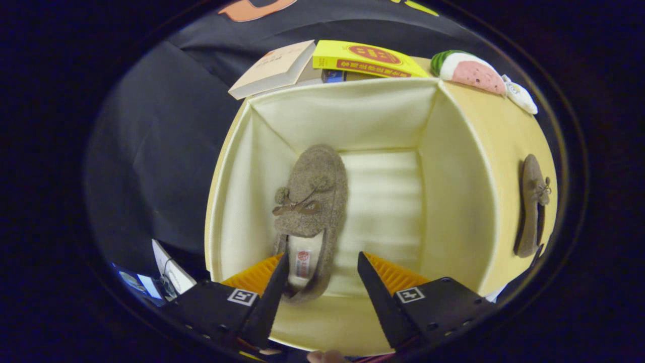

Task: Open the storage box then place both shoes into the box .Put the left shoe in first, then the right shoe, with the right side of both shoes facing outward in a uniform manner.

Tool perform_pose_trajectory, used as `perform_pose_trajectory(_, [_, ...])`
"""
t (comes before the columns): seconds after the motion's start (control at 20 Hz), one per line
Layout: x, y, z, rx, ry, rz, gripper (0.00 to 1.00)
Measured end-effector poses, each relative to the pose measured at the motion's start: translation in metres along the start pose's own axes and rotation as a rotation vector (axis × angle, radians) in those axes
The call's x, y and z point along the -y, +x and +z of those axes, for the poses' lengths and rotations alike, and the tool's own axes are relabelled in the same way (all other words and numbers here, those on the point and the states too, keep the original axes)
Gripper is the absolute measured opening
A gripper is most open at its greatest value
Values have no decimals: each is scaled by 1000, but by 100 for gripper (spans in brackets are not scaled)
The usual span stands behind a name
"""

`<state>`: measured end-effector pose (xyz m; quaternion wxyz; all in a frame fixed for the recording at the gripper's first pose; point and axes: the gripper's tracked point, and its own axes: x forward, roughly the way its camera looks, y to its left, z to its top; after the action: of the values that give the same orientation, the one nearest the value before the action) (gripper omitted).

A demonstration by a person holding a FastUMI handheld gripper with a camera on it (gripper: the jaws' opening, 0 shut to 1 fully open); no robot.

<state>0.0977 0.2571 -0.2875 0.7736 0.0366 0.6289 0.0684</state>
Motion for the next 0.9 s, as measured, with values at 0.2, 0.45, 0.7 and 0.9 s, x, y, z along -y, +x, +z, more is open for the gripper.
perform_pose_trajectory(0.2, [8, -42, 9, 72, -13, 1, 96])
perform_pose_trajectory(0.45, [30, -91, 10, 108, -1, 29, 96])
perform_pose_trajectory(0.7, [89, -112, 17, 132, 28, -37, 96])
perform_pose_trajectory(0.9, [151, -109, 24, 156, 66, -138, 96])
